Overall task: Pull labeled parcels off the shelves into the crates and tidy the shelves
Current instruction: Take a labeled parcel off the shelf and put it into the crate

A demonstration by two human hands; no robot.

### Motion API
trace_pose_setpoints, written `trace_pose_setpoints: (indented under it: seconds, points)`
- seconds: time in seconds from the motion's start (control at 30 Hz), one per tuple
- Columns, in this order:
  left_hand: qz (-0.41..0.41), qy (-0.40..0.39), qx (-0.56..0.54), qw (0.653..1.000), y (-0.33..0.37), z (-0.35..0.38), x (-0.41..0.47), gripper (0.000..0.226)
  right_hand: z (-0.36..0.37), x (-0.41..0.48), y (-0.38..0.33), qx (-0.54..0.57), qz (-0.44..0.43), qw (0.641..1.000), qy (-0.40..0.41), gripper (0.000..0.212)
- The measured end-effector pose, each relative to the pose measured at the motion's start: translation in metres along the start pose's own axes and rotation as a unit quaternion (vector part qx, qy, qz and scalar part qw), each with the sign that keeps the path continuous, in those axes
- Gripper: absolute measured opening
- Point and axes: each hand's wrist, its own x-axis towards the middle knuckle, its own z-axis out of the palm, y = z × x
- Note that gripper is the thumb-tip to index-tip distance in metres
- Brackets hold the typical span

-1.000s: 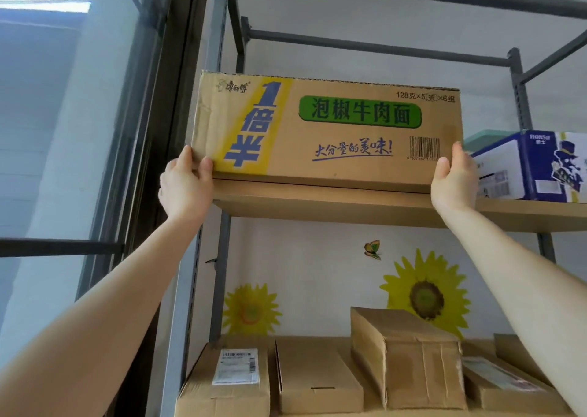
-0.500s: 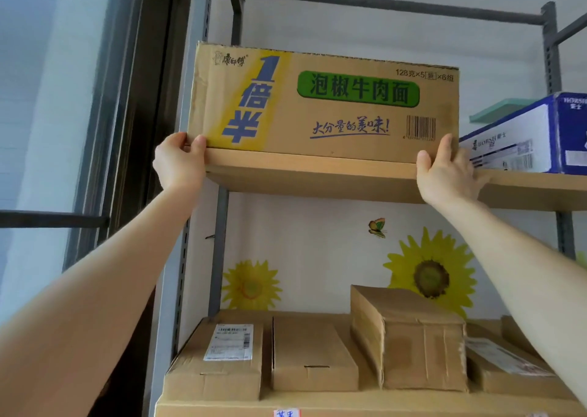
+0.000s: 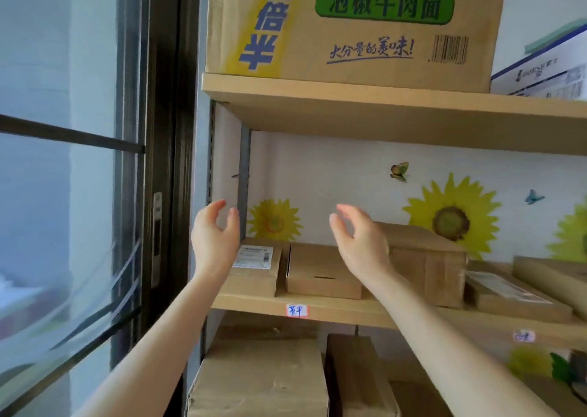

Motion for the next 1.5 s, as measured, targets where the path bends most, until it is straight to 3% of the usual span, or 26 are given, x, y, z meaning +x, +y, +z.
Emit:
trace_pose_setpoints:
  seconds: [0.07,0.17,0.27,0.4,0.57,0.63,0.77,1.0,1.13,1.23,1.37,1.5]
  points:
    - [-0.017,-0.013,0.122,0.992,-0.021,-0.008,-0.007,0.044,0.024,-0.020,-0.006,-0.005,0.000,0.997,-0.074,0.035]
    - [-0.061,-0.056,0.329,0.941,-0.044,-0.021,-0.007,0.051,0.053,-0.029,-0.016,-0.084,-0.003,0.982,-0.170,0.032]
    - [-0.086,-0.095,0.399,0.908,-0.058,-0.029,-0.008,0.049,0.080,-0.028,-0.018,-0.138,0.032,0.964,-0.223,0.038]
    - [-0.105,-0.128,0.353,0.921,-0.068,-0.031,-0.006,0.039,0.100,-0.027,-0.012,-0.165,0.098,0.955,-0.226,0.043]
    - [-0.119,-0.094,0.221,0.963,-0.067,-0.041,-0.011,0.026,0.099,-0.035,-0.010,-0.051,0.147,0.966,-0.206,0.047]
    - [-0.114,-0.064,0.126,0.983,-0.066,-0.046,-0.019,0.021,0.095,-0.045,-0.011,0.031,0.147,0.976,-0.160,0.041]
    - [-0.088,-0.056,0.000,0.995,-0.066,-0.060,-0.041,0.033,0.092,-0.076,-0.005,0.121,0.116,0.983,-0.075,0.016]
    - [-0.060,-0.055,-0.046,0.996,-0.071,-0.067,-0.065,0.032,0.100,-0.110,0.002,0.143,0.070,0.987,0.022,0.027]
    - [-0.045,-0.054,-0.030,0.997,-0.071,-0.065,-0.059,0.031,0.099,-0.102,0.000,0.124,0.053,0.991,0.021,0.026]
    - [-0.015,-0.061,0.041,0.997,-0.068,-0.058,-0.042,0.029,0.097,-0.082,-0.007,0.062,0.030,0.998,-0.001,0.019]
    - [-0.006,-0.075,0.147,0.986,-0.067,-0.048,-0.015,0.025,0.098,-0.049,-0.008,-0.052,0.060,0.992,-0.101,0.037]
    - [-0.050,-0.130,0.237,0.961,-0.074,-0.045,-0.005,0.031,0.105,-0.040,-0.009,-0.150,0.065,0.971,-0.172,0.044]
